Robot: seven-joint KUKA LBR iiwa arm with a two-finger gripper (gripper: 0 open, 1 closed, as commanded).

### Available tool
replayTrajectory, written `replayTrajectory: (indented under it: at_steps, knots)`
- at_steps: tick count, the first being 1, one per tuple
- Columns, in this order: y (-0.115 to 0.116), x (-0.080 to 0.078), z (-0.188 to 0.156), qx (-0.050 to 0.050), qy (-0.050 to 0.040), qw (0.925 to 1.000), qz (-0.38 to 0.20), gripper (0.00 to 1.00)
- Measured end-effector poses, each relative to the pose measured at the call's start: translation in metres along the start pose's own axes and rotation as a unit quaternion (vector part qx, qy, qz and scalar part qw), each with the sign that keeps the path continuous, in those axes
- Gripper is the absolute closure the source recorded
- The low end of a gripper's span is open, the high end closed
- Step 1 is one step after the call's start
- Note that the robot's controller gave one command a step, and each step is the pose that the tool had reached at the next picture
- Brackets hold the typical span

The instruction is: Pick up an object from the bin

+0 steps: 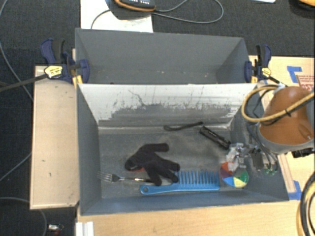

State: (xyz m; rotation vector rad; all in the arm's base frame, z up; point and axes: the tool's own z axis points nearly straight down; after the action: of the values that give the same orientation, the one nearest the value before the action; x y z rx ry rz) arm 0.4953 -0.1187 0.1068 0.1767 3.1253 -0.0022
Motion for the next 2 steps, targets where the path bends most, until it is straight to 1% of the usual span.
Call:
replayTrajectory:
  at_steps: [1, 2]
  knots:
    - [0.0, -0.001, -0.01, 0.0, -0.0021, 1.0, -0.001, 1.0]
    - [0.0, 0.0, -0.032, 0.0, 0.0001, 1.0, -0.002, 1.0]
